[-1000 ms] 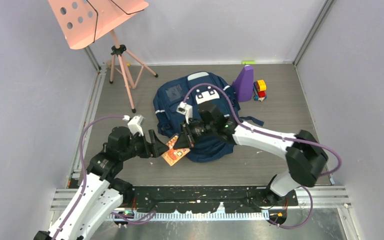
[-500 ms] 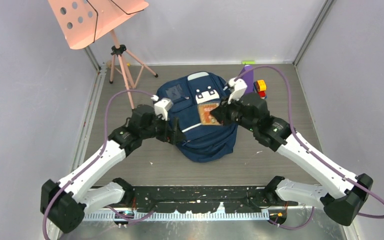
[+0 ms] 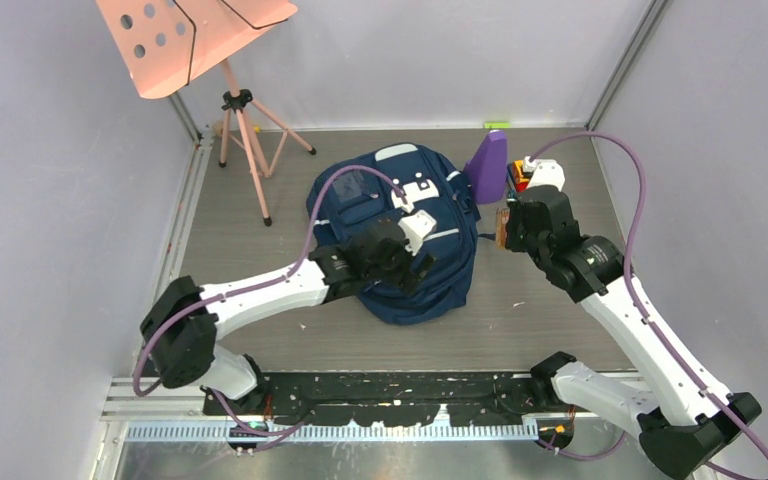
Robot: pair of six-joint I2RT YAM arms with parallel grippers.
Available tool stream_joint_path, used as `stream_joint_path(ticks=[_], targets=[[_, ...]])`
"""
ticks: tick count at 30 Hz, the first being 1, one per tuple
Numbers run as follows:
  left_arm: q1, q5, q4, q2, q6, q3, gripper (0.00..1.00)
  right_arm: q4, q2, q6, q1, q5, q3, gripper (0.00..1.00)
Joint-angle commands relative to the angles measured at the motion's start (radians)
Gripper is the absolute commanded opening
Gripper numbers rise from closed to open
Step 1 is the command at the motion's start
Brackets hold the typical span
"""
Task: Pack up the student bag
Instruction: Place the stationery in the student bag.
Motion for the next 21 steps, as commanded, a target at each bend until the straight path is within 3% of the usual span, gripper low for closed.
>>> stream_joint_path(ticks=[1, 6, 11, 17, 19, 21], targets=[[-0.037, -0.222, 0.12, 0.06, 0.104, 0.048, 0.85, -0.061, -0.026, 0.011, -0.003, 0.036, 0.023, 0.0], [-0.046, -0.306, 0.143, 0.117, 0.148, 0.058, 0.87, -0.071, -0.042, 0.04, -0.003, -0.002, 0.009, 0.0], [-0.051, -0.488, 0.139, 0.128, 0.169, 0.075, 0.86, -0.068, -0.057, 0.073, -0.003, -0.031, 0.002, 0.0], [-0.051, -0.512, 0.195, 0.057, 0.163, 0.058, 0.84, -0.075, -0.068, 0.083, -0.003, -0.045, -0.007, 0.0], [-0.05, -0.527, 0.196, 0.053, 0.164, 0.057, 0.79, -0.078, -0.072, 0.088, -0.003, -0.049, -0.008, 0.0], [-0.05, -0.546, 0.189, 0.064, 0.161, 0.057, 0.67, -0.074, -0.08, 0.096, -0.003, -0.054, -0.014, 0.0]])
